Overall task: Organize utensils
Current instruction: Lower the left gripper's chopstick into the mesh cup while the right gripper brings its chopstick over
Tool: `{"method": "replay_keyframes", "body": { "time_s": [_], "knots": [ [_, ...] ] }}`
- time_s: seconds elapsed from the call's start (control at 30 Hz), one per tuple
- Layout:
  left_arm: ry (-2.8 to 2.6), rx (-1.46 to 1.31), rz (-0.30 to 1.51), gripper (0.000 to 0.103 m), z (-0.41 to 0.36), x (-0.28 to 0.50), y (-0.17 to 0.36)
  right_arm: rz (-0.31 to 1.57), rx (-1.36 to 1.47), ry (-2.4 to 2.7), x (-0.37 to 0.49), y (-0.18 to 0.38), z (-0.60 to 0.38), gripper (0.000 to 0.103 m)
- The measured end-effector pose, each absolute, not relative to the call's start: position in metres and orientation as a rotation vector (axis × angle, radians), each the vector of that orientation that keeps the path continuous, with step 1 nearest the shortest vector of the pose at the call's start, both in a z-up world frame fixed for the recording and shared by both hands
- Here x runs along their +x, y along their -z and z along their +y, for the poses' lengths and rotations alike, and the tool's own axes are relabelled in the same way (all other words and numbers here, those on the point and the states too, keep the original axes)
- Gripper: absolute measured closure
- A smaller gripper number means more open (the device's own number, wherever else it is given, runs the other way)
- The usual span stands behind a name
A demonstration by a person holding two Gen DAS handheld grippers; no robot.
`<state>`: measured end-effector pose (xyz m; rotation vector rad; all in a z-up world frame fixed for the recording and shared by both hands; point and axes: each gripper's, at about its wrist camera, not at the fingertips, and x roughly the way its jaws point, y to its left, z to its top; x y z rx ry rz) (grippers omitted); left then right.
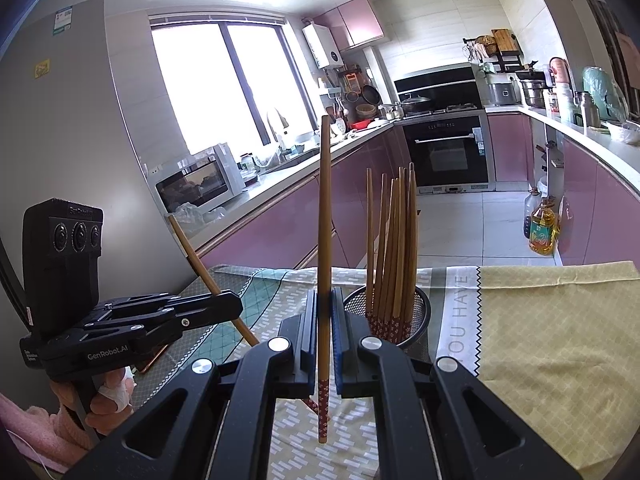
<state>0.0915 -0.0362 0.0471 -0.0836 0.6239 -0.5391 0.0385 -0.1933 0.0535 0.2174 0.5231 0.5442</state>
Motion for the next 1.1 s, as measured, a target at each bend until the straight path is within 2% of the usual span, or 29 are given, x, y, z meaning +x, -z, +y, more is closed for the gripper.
{"method": "replay_keyframes", "body": {
  "time_s": [1.1],
  "knots": [
    [0.564,-0.071,0.561,0.096,-0.034,0.09,-0.074,0.467,0.203,-0.538,0.044,-0.072,-0.196,0.097]
  ]
}}
